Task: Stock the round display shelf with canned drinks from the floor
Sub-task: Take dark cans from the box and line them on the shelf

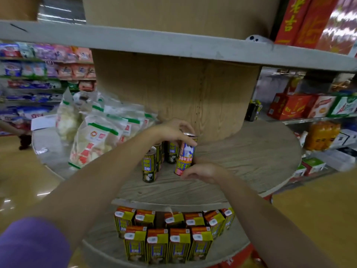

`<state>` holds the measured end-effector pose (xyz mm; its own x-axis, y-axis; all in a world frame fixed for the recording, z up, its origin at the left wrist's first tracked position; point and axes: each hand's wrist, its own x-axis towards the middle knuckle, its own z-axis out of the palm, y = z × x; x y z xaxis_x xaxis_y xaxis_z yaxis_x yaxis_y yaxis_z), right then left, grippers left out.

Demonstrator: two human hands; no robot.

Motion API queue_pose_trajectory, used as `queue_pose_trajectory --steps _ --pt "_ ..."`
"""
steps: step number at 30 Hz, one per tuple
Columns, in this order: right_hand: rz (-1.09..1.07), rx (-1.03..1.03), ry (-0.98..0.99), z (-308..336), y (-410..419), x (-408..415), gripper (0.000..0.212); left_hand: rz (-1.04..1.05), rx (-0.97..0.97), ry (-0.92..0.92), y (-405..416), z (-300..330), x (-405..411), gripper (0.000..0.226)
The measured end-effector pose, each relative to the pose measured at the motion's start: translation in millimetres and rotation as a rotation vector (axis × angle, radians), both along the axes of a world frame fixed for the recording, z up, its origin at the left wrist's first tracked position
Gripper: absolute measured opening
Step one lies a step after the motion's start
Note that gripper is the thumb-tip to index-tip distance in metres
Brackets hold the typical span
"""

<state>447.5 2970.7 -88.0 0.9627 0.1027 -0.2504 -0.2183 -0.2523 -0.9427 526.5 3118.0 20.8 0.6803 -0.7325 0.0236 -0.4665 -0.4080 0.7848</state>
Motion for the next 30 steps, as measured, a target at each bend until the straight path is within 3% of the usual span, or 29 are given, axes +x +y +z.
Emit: queue_pose_trajectory --steps 5,8,10,12,20,23,26,30 --pt "0.003 -0.165 -0.042 9.1 23.8 16.2 0.044 0.178 0.141 -0.208 10.8 -2.1 20.2 0.053" --pt "-0.078 -0.311 -0.133 13.5 35.3 25.0 0.047 0.282 0.274 -0.531 12.2 -5.4 20.3 0.060" --pt "-0.179 -0.371 -0.198 1.8 33.9 38.2 0.061 0.316 0.373 -0.722 10.4 -6.3 17.6 0.060" --pt "-0.237 -0.450 -0.229 -6.2 35.0 46.0 0.073 0.307 0.426 -0.791 6.3 -9.0 18.5 0.063" --pt "-0.294 -0.583 -0.224 -8.5 49.2 40.3 0.055 0.117 0.615 -0.683 9.4 -10.7 40.7 0.059" --pt "-0.305 -0.567 -0.240 -8.5 46.7 39.8 0.049 0.015 0.600 -0.657 9.8 -9.9 47.4 0.056" --pt "-0.314 -0.539 -0.260 -7.0 42.0 38.2 0.048 -0.140 0.538 -0.566 13.4 -1.7 47.4 0.039" --pt "-0.191 -0.532 -0.209 -6.6 29.8 41.2 0.042 -0.253 0.539 -0.507 14.2 10.6 46.1 0.036"
